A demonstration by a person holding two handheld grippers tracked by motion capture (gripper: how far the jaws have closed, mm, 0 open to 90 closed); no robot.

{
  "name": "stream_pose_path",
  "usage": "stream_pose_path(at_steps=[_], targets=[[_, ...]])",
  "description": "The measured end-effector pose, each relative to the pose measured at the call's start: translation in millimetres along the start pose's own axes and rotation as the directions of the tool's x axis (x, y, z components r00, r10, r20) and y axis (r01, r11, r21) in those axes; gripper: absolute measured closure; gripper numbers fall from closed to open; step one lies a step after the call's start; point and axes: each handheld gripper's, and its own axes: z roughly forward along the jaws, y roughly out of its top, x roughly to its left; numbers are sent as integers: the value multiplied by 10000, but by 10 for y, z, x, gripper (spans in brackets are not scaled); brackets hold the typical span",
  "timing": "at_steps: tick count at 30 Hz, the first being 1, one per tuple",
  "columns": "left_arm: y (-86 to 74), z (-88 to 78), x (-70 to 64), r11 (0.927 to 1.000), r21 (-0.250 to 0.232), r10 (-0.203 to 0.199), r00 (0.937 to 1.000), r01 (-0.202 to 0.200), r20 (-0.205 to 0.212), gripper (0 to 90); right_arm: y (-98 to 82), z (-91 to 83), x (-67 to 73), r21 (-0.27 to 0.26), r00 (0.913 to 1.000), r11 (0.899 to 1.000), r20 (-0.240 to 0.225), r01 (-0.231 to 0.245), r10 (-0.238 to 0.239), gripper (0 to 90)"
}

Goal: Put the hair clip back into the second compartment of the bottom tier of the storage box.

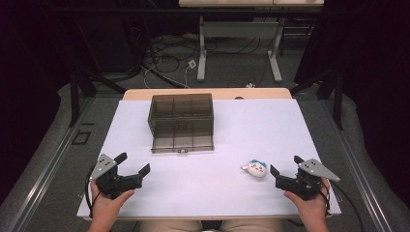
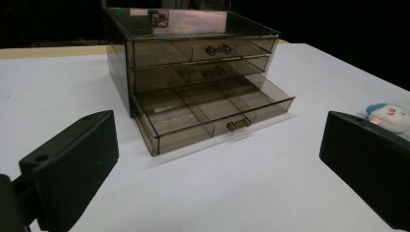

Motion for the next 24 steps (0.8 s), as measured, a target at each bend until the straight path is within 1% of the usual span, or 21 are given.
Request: stream_pose_path(at_steps=[3, 5, 7, 8, 9, 11, 12, 13, 14, 15, 16, 17, 18, 19, 21, 22, 23, 24], targets=[[-5, 13, -21, 10000, 46, -47, 10000, 47, 45, 9, -5, -1, -9, -36, 10000, 10000, -5, 25, -25, 68], [-9, 23, -31, 9999, 137, 20, 10000, -20, 37, 9, -10, -3, -15, -5, 10000, 10000, 26, -70, 70, 68], [-8, 28, -35, 9995, 238, 194, 9998, -194, -2, 11, -14, 1, -27, -20, 10000, 10000, 5, -50, 50, 68], [-11, 37, -49, 9998, 201, 94, 10000, -94, 2, 11, -18, 3, -32, -17, 10000, 10000, 1, -55, 55, 68], [-8, 42, -49, 9995, 217, 212, 9998, -212, -14, 13, -20, 2, -39, 59, 10000, 10000, -25, -11, 11, 68], [-12, 53, -61, 9992, 248, 314, 9995, -312, -44, 18, -31, 7, -37, -2, 9999, 9999, 6, -126, 126, 68], [-12, 54, -60, 9985, 326, 453, 9990, -451, -48, 19, -30, 13, -41, -27, 9999, 9999, -30, -136, 136, 69], [-17, 60, -68, 9986, 314, 434, 9990, -433, -45, 19, -30, 13, -41, -27, 9999, 9999, -30, -136, 136, 69], [-19, 62, -73, 9985, 310, 461, 9989, -459, -63, 18, -25, 5, -45, 54, 10000, 10000, -36, -73, 73, 70], [-18, 58, -73, 9976, 339, 602, 9981, -599, -103, 18, -23, 2, -44, 76, 10000, 10000, -23, -48, 48, 71], [-18, 57, -81, 9978, 304, 596, 9981, -592, -125, 18, -21, 3, -42, 70, 9999, 10000, -105, -34, 35, 90], [-21, 57, -89, 9983, 276, 517, 9986, -515, -83, 18, -21, 3, -42, 70, 9999, 10000, -105, -34, 35, 90], [-21, 55, -92, 9982, 289, 523, 9986, -521, -89, 18, -19, 2, -28, 46, 9999, 10000, -128, -50, 50, 113], [-21, 53, -90, 9977, 309, 615, 9980, -611, -124, 18, -19, 2, -28, 46, 9999, 10000, -128, -50, 50, 113], [-27, 56, -97, 9977, 356, 588, 9982, -583, -139, 16, -7, -1, -18, 169, 9999, 9998, -155, 64, -62, 113], [-31, 59, -102, 9979, 363, 546, 9984, -540, -136, 16, -3, 8, -15, 153, 9996, 9998, -270, 134, -130, 113], [-32, 59, -104, 9978, 364, 569, 9982, -562, -168, 16, 4, 9, -3, 313, 9994, 9995, -318, 106, -96, 114], [-33, 59, -111, 9982, 352, 498, 9986, -492, -169, 16, 15, 23, 12, 412, 9990, 9988, -372, 269, -254, 114]])
